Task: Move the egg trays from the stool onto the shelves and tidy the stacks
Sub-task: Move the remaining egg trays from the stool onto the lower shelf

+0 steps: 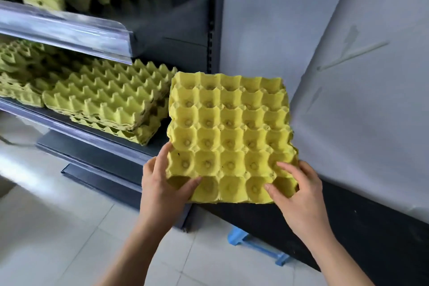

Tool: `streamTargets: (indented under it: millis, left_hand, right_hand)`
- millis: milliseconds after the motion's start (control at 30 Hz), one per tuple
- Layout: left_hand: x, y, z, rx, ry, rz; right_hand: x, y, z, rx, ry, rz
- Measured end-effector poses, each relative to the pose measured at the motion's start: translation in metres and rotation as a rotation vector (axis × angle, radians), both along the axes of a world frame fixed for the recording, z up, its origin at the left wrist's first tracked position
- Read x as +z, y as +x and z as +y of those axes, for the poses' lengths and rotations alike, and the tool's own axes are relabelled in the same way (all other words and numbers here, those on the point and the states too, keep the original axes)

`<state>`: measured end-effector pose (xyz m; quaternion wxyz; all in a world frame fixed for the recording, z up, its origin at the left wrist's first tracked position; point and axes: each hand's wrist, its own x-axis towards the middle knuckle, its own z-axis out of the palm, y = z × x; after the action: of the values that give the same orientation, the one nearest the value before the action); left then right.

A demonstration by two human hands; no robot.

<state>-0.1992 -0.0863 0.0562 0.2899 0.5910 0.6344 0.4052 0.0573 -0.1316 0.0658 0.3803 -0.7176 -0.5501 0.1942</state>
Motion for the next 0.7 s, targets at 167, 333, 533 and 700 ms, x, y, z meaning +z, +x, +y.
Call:
streamTargets:
  millis: [167,333,533,700]
  left_hand:
    - [0.027,-0.094,0.005,0.04,0.044,0.025]
    - [0.046,-0.185,0.02,0.076,0.06,0.059]
    - [0.053,-0.263,0.049,0.114,0.082,0.069]
    - [0.044,-0.301,0.093,0.173,0.075,0.045]
  right_hand:
    - [0.028,-0.092,0.016,0.053,0.052,0.025]
    - [0.042,-0.181,0.036,0.074,0.075,0.053]
    - [0.048,-0.26,0.073,0.082,0.11,0.028]
    - [0.041,-0.299,0.114,0.073,0.145,0.009]
